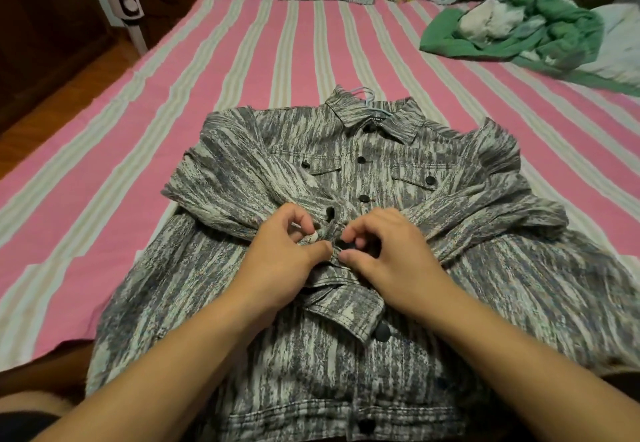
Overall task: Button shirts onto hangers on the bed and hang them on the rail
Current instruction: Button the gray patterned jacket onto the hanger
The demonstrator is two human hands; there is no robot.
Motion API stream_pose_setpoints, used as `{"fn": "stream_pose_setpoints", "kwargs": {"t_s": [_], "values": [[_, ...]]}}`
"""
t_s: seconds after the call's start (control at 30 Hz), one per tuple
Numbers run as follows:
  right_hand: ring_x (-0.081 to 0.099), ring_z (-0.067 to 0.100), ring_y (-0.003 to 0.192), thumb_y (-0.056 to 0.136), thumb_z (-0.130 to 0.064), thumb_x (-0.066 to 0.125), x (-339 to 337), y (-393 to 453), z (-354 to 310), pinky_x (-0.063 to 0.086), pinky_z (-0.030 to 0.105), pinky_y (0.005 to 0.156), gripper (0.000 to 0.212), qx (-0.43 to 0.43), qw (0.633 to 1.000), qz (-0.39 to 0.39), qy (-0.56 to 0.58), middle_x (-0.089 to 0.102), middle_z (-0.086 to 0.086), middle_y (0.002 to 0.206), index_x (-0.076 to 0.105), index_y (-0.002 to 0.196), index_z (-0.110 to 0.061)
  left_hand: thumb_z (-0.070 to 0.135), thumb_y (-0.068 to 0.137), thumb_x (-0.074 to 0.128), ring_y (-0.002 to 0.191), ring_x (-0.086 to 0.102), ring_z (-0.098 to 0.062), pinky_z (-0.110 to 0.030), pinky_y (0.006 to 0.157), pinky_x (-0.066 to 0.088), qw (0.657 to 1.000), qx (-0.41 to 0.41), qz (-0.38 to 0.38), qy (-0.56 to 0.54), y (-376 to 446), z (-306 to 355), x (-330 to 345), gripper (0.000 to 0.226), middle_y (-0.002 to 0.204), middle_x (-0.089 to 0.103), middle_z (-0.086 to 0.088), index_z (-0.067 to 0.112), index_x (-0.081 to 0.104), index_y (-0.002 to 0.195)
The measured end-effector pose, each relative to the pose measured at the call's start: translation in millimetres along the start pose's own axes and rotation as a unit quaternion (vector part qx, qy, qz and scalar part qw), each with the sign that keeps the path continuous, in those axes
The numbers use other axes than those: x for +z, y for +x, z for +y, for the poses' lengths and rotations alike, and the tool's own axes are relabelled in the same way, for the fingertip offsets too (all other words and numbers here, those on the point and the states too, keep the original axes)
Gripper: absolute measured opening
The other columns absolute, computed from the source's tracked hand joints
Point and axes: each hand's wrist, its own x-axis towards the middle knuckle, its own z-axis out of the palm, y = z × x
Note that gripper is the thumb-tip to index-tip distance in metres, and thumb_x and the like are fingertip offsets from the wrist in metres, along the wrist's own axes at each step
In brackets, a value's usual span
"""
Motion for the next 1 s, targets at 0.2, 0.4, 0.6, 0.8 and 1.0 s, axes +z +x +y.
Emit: {"fn": "stream_pose_setpoints", "kwargs": {"t_s": [0.2,0.4,0.6,0.8,1.0], "values": [[0.054,0.005,0.071,0.083,-0.021,0.081,-10,7,-1,0.044,0.022,0.067,0.019,0.062,0.992,-0.073,0.085,0.058,-0.012,0.077,0.064,0.079,-0.028,0.005,0.081,0.080,0.059,0.047,-0.010,-0.029,0.058,0.043,1.000,0.011,-0.002,0.018,0,0,2,0.036,0.072,0.054,0.004,0.025,0.049,0.079],[0.056,0.012,0.064,0.088,-0.014,0.076,-16,15,-2,0.052,0.035,0.069,0.011,0.189,0.945,-0.130,0.235,0.062,-0.008,0.066,0.072,0.079,-0.019,0.010,0.086,0.078,0.054,0.042,-0.012,-0.026,0.048,0.036,0.998,0.030,-0.015,0.056,2,0,2,0.037,0.070,0.051,-0.001,0.022,0.043,0.082],[0.055,0.011,0.064,0.097,-0.013,0.062,-22,25,8,0.047,0.019,0.058,0.010,0.236,0.944,-0.108,0.204,0.067,-0.001,0.082,0.067,0.089,-0.013,0.010,0.086,0.078,0.061,0.039,-0.010,-0.021,0.056,0.036,0.995,0.083,-0.016,0.060,-5,2,4,0.040,0.069,0.047,0.004,0.020,0.040,0.079],[0.056,-0.002,0.092,0.098,-0.030,0.059,-11,0,-2,0.044,0.014,0.080,0.007,0.097,0.978,0.113,0.143,0.059,-0.016,0.100,0.059,0.104,-0.027,0.006,0.089,0.074,0.075,0.058,-0.021,-0.035,0.068,0.046,0.996,0.008,0.038,-0.079,0,6,3,0.031,0.089,0.065,-0.017,0.023,0.048,0.082],[0.047,0.001,0.090,0.085,-0.035,0.071,5,1,2,0.035,0.010,0.083,0.018,-0.025,0.990,0.137,0.008,0.052,-0.021,0.094,0.061,0.100,-0.033,-0.003,0.089,0.070,0.063,0.063,-0.024,-0.031,0.052,0.052,0.978,-0.040,0.000,-0.206,2,15,7,0.030,0.074,0.061,-0.008,0.018,0.048,0.085]]}}
